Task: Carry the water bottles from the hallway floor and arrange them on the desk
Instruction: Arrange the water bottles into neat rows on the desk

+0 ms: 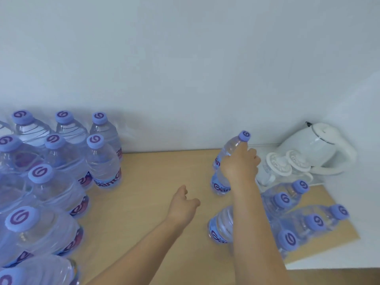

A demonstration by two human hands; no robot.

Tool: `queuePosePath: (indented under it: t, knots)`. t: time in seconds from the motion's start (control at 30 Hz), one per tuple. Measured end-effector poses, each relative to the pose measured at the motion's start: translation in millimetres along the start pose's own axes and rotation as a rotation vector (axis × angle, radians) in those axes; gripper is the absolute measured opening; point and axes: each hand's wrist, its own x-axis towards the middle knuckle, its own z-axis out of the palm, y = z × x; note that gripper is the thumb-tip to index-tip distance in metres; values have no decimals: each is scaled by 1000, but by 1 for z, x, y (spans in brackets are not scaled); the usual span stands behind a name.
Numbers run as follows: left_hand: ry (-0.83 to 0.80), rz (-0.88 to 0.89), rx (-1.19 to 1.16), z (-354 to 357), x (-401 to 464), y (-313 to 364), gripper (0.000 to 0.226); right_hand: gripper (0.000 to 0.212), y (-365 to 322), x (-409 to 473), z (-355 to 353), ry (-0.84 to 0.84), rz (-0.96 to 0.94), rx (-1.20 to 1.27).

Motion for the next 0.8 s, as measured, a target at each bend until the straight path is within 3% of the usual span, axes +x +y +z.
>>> queuePosePath:
  t: [0.2,0.37,0.5,0.63,0.73,0.8]
  knots:
    - [-58,65,27,15,5,15,61,50,8,6,5,-64,60,177]
    - [-83,94,39,17,4,16,60,37,14,9,4,-6,34,119]
    - [-87,116,64,8,3,9,67,33,13,10,-6,-78,0,61]
    - [-39,184,198,-12,1,3,91,15,7,-2,-30,-61,-178,45]
    - [28,268,243,-27,-6,7,109,28,-12,-18,-52,-71,-330,103]
    - [108,356,161,-37,-10,9,95,32,-28,-28,-61,-90,-411,155]
